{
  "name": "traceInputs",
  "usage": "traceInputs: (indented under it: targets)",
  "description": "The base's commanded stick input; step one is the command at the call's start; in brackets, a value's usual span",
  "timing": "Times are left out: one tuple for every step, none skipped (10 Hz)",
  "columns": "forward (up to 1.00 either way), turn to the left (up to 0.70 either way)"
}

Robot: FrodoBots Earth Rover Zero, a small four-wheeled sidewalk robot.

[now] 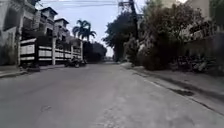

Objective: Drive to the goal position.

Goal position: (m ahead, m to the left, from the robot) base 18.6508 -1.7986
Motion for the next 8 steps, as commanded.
traceInputs:
  targets:
    - [1.00,-0.05]
    - [1.00,0.00]
    - [1.00,0.00]
    - [1.00,-0.02]
    - [1.00,-0.03]
    - [1.00,-0.03]
    - [1.00,-0.01]
    - [1.00,0.00]
